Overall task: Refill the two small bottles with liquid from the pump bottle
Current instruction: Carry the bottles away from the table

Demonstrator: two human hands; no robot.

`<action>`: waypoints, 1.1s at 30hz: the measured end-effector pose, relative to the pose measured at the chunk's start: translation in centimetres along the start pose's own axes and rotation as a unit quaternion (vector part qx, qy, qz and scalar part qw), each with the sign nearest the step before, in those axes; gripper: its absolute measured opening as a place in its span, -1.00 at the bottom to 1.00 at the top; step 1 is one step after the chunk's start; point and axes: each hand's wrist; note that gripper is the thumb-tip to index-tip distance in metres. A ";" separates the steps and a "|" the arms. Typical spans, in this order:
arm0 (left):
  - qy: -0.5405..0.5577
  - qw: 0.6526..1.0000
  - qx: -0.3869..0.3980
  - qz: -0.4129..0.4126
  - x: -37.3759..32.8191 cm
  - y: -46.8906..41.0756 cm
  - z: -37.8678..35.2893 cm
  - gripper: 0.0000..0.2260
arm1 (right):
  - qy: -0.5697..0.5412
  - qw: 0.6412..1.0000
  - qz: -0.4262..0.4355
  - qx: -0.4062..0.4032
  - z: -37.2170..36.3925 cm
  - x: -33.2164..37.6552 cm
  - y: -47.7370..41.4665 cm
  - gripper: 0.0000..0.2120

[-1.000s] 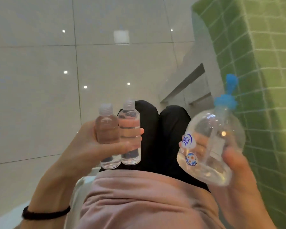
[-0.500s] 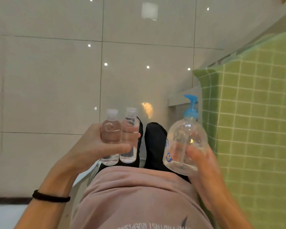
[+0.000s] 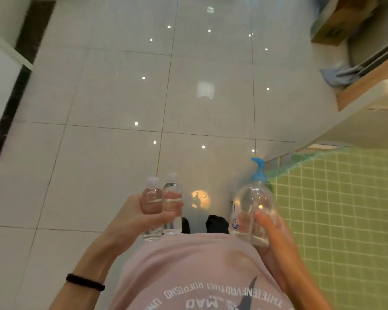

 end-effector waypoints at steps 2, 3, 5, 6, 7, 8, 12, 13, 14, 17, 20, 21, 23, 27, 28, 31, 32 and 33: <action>0.000 1.000 0.005 -0.009 -1.5 -1.0 0.6 -0.62 | -0.025 1.000 0.008 -0.009 -0.6 1.2 -0.7 -0.18; -0.002 1.000 0.009 -0.011 -2.2 -1.6 0.7 -0.63 | -0.035 0.999 0.011 -0.012 -0.7 1.7 -1.0 -0.15; -0.004 1.000 0.016 -0.013 -3.4 -2.9 0.8 -0.63 | -0.048 0.998 0.017 -0.023 -0.6 2.6 -1.7 -0.13; -0.005 1.000 0.020 -0.011 -4.0 -3.6 0.7 -0.63 | -0.054 0.998 0.018 -0.030 -0.4 2.9 -2.0 -0.12; -0.005 1.000 0.025 -0.009 -4.6 -4.3 0.5 -0.63 | -0.064 0.997 0.020 -0.039 -0.2 3.2 -2.3 -0.10; -0.004 0.999 0.032 -0.006 -5.1 -5.1 0.2 -0.63 | -0.075 0.996 0.022 -0.048 0.1 3.5 -2.7 -0.08; -0.021 0.998 0.059 0.013 -7.4 -9.0 -1.4 -0.63 | -0.110 0.992 0.018 -0.066 1.5 4.6 -4.8 -0.15; -0.022 0.998 0.063 0.017 -8.0 -10.1 -1.9 -0.63 | -0.117 0.990 0.015 -0.074 1.9 4.9 -5.5 -0.14; -0.025 0.997 0.066 0.017 -8.7 -11.3 -2.4 -0.63 | -0.126 0.989 0.014 -0.078 2.4 5.3 -6.5 -0.12; -0.045 0.997 0.065 0.013 -10.9 -15.1 -4.2 -0.63 | -0.135 0.989 0.015 -0.065 3.7 7.3 -9.8 -0.17; -0.051 0.997 0.058 0.023 -13.6 -18.3 -6.2 -0.61 | -0.128 0.990 0.018 -0.051 5.0 10.1 -12.8 -0.21; -0.045 0.997 0.060 0.023 -14.6 -19.3 -6.8 -0.57 | -0.124 0.991 0.020 -0.042 5.5 11.3 -13.8 -0.25; -0.043 0.997 0.067 0.023 -16.8 -21.5 -8.0 -0.53 | -0.108 0.993 0.027 -0.031 6.5 13.4 -15.7 -0.36; -0.055 0.996 0.071 0.029 -20.5 -25.7 -9.1 -0.56 | -0.105 0.993 0.032 -0.045 8.1 16.9 -19.4 -0.44; -0.050 0.996 0.069 0.028 -21.4 -26.5 -9.3 -0.56 | -0.105 0.993 0.037 -0.047 8.4 17.7 -20.2 -0.44; -0.052 0.996 0.062 0.029 -23.8 -29.3 -9.7 -0.51 | -0.114 0.991 0.033 -0.061 8.8 20.1 -22.7 -0.42; -0.057 0.996 0.061 0.034 -24.5 -30.4 -9.7 -0.49 | -0.115 0.991 0.033 -0.061 8.9 20.7 -23.7 -0.38; -0.061 0.995 0.062 0.039 -25.2 -31.6 -9.7 -0.47 | -0.111 0.991 0.037 -0.059 9.0 21.5 -24.7 -0.33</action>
Point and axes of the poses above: each hand's wrist, its own y-axis away from the middle knuckle, its own z-axis out of the back of the hand, x = y × z, and after that the axes turned 1 degree about z, right-handed
